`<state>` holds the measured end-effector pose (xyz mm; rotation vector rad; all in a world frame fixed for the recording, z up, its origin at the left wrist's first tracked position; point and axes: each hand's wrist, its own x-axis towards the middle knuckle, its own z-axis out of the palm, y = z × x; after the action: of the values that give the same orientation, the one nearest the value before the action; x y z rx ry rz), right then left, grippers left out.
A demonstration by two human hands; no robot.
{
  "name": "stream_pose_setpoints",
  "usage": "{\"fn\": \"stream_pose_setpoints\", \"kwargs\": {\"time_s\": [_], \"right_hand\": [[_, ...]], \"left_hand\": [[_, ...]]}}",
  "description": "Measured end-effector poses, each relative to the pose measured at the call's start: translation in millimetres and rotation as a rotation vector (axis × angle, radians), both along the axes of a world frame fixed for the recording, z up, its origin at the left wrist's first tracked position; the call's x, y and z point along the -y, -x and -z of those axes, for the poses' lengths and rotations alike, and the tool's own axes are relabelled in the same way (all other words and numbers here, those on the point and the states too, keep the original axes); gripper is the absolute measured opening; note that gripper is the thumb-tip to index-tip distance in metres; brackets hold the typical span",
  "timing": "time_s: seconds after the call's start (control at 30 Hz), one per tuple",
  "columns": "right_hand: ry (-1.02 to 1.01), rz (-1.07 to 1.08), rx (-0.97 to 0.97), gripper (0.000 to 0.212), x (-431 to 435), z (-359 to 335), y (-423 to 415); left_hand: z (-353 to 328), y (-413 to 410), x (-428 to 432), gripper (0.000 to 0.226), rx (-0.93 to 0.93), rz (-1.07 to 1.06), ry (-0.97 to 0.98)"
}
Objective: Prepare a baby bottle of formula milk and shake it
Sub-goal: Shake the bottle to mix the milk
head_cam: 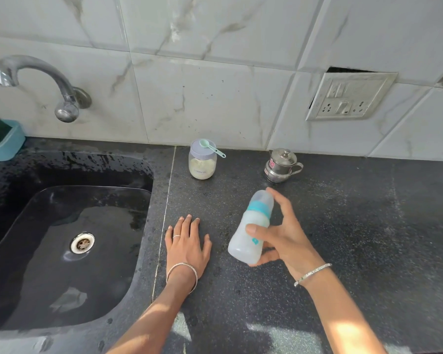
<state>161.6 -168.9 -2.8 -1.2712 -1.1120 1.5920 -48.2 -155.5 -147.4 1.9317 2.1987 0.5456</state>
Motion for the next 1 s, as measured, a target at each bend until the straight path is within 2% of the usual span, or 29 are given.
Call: {"fn": "stream_pose_setpoints", "kwargs": {"time_s": [0.17,0.3,0.47,0.6,0.73,0.8,0.9,1.0], "right_hand": [[-0.037,0.207,-0.080,0.093,-4.1,1.8,0.1],[0.019,-0.025,0.010,0.095,0.0,-0.9,-9.2],[0.022,0.129,-0.069,0.096,-1.5,3.6,-10.3],[0.049,-0.074,-0.014,0.093,2.0,2.9,-10.5],[0.007,0.138,-0.087,0.092,-4.5,-1.8,-7.5],[-0.011,0.123,-0.051,0.092,-5.1,-3.7,-7.5],[0.000,-0.021,-0.018,0.091,-0.3,-1.2,-8.6],[-0.016,0.083,-0.083,0.089,1.3,3.5,-6.8]], "left_hand": [[0.4,-0.3,0.0,0.049,0.001,-0.005,-0.005],[0.6,-0.6,-0.4,0.050,-0.006,-0.005,-0.003],[1.6,-0.5,-0.1,0.050,-0.015,-0.006,-0.010],[1.6,-0.4,0.2,0.050,-0.012,-0.005,-0.013],[1.0,-0.7,-0.2,0.050,-0.011,-0.005,-0.004],[1.2,-0.3,-0.1,0.050,-0.009,-0.003,-0.003],[1.4,-0.5,0.1,0.050,-0.003,-0.005,-0.013],[2.4,-0.6,0.0,0.050,-0.003,-0.008,-0.020]]}}
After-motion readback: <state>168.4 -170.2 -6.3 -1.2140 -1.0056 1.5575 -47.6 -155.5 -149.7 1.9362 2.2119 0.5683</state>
